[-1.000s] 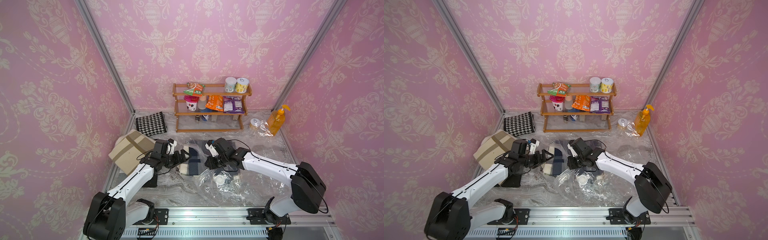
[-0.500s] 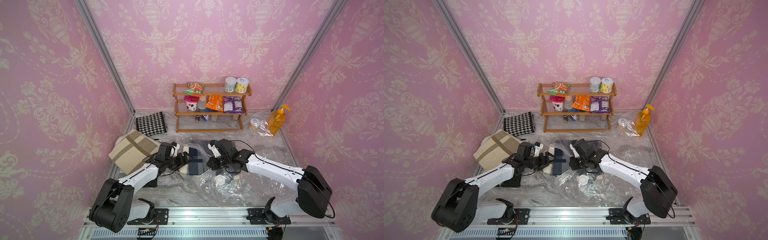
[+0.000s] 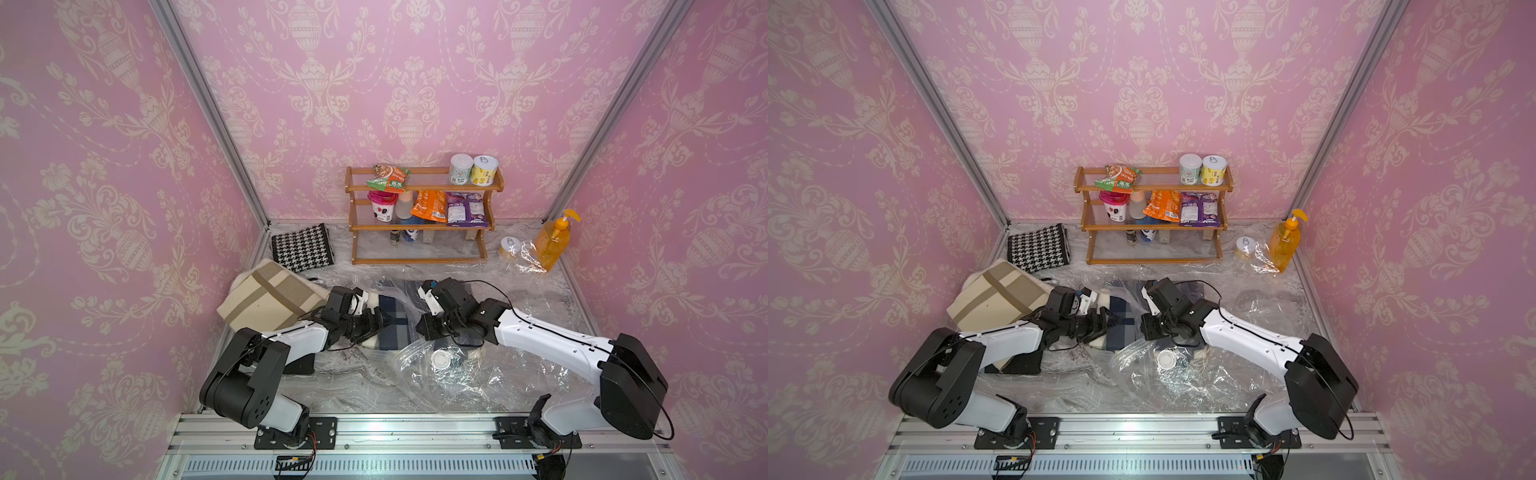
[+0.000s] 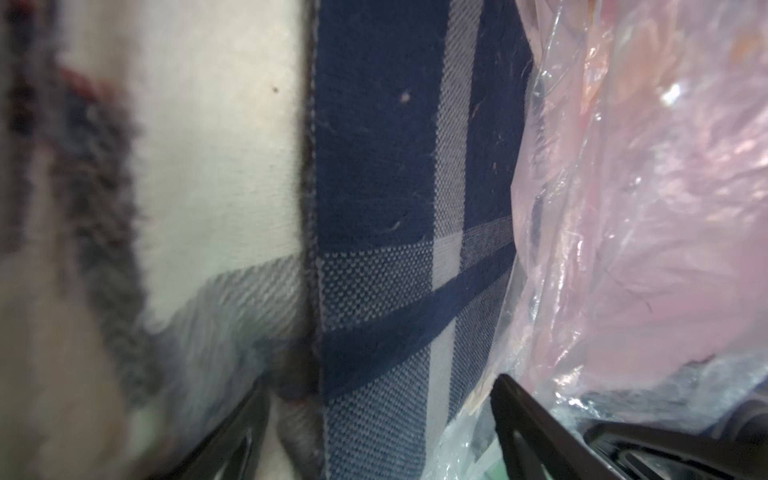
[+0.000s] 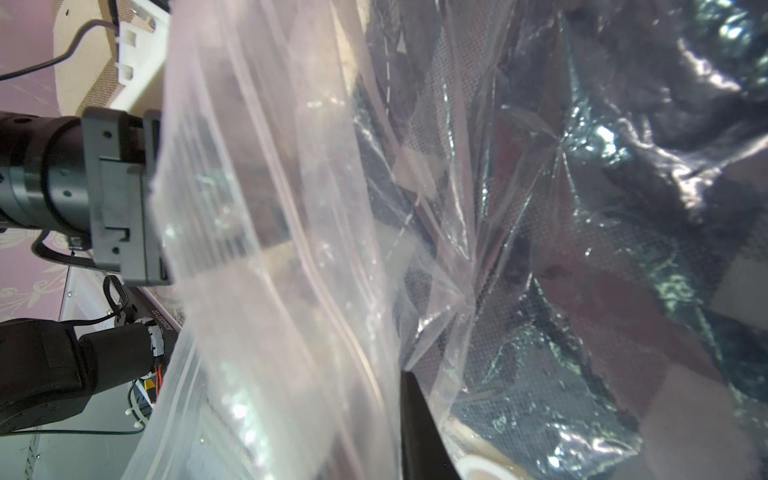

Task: Take the scarf out of the vacuum bag
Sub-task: Take out the scarf from the vacuum bag.

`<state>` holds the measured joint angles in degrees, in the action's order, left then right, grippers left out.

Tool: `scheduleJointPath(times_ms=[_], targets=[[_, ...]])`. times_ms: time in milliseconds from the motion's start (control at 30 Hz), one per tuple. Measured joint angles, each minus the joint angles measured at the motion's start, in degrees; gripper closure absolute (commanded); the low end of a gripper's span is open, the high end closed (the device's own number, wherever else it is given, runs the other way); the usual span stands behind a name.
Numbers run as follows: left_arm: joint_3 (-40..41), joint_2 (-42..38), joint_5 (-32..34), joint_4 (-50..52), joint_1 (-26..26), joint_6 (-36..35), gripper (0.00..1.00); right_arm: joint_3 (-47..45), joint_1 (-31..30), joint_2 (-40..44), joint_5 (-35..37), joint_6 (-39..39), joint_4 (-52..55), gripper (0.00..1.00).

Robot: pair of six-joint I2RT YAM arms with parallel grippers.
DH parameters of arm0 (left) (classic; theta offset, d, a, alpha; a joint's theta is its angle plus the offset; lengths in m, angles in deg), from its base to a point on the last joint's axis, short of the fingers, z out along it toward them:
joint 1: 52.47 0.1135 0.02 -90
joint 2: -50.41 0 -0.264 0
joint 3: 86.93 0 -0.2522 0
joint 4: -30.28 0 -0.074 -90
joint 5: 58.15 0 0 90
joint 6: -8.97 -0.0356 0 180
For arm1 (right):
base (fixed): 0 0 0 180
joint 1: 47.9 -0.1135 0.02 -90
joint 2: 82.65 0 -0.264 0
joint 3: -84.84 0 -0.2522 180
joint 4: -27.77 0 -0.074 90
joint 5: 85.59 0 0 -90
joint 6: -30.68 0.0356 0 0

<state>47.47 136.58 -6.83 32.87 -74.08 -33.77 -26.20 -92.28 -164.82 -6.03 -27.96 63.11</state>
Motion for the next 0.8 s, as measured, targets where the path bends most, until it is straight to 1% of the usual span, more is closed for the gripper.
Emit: scheduleJointPath(times_ms=[33, 100, 133, 200, 300, 400, 533, 667, 800], targets=[[-0.11, 0.74, -0.44, -0.96, -0.09, 0.22, 0.22, 0.0, 0.0, 0.0, 0.0, 0.0, 0.09, 0.84], [-0.17, 2.23, -1.29, -2.73, -0.15, 0.7, 0.34, 0.02, 0.0, 0.0, 0.0, 0.0, 0.17, 0.84], [-0.17, 2.67, -1.49, -3.1, -0.24, 0.7, 0.37, 0.11, 0.0, 0.0, 0.02, 0.0, 0.33, 0.84], [-0.2, 3.1, -1.79, -3.3, -0.42, 0.66, 0.4, 0.74, 0.0, 0.0, 0.02, -0.02, 1.05, 0.84], [-0.24, 2.45, -1.99, -2.4, -0.5, 0.61, 0.39, 2.25, -0.02, 0.0, 0.0, -0.07, 2.05, 0.84], [-0.24, -0.02, -1.99, -1.09, -0.76, 0.59, 0.37, 3.96, -0.02, 0.0, 0.39, -0.5, 3.52, 0.83], [-0.28, -1.31, -2.14, -1.2, -1.31, 0.68, 0.33, 6.23, -0.07, 0.0, 1.49, -1.75, 5.86, 0.83], [-0.26, 2.14, -2.99, -5.01, -2.64, 2.19, 0.32, 8.48, -0.07, 0.0, 2.36, -2.89, 8.13, 0.83], [0.5, 7.08, -4.26, -12.5, -4.09, 5.33, 0.32, 10.01, -0.07, 0.0, 2.6, -3.34, 9.38, 0.83]])
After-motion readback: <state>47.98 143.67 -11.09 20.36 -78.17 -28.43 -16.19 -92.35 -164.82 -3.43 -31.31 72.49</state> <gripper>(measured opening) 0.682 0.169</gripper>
